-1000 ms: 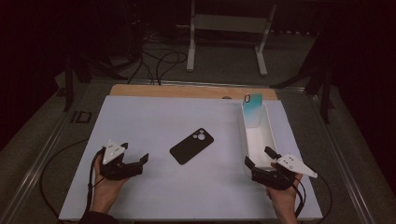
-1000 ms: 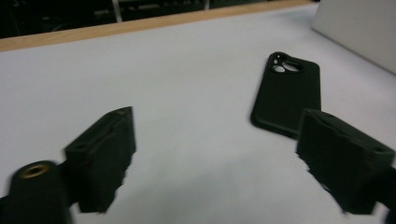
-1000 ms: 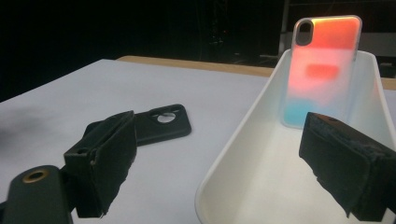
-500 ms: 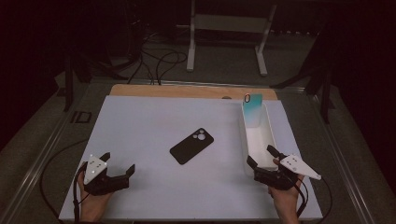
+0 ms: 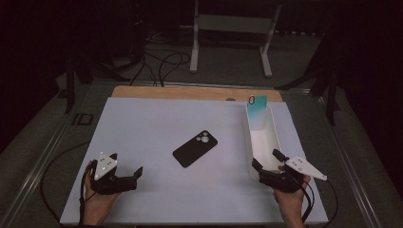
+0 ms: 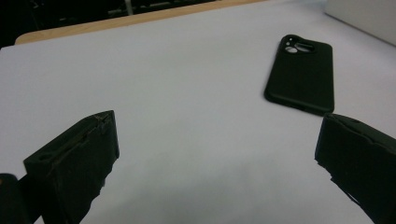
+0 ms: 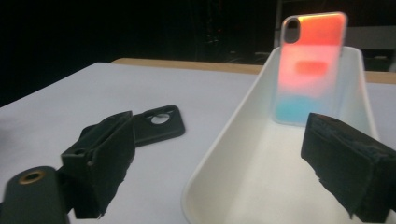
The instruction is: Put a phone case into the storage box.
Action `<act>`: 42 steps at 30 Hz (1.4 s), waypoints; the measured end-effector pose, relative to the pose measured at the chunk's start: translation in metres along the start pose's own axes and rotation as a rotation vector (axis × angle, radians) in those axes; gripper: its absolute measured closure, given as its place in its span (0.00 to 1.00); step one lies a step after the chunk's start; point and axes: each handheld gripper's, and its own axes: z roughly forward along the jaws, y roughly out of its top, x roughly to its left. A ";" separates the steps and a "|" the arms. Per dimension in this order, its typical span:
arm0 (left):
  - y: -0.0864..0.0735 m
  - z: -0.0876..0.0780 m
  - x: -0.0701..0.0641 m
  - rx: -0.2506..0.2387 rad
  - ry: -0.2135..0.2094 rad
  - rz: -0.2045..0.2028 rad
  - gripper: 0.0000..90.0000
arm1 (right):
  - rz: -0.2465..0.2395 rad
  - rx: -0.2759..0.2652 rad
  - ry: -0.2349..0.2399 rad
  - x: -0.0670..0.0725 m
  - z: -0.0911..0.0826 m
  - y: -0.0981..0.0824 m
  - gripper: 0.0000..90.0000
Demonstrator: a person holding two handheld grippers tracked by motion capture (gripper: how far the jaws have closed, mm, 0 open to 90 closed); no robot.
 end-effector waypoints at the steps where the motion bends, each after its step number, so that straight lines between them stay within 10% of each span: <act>1: 0.006 0.002 -0.002 0.004 -0.014 -0.001 0.00 | 0.006 -0.003 0.003 -0.001 0.000 0.000 0.11; 16: 0.055 0.044 -0.028 0.126 -0.135 0.123 0.00 | -0.011 0.000 -0.006 -0.004 -0.003 0.002 0.10; 42: 0.081 0.156 -0.070 0.421 -0.243 0.204 0.00 | -0.011 0.026 -0.008 -0.004 -0.002 -0.002 0.10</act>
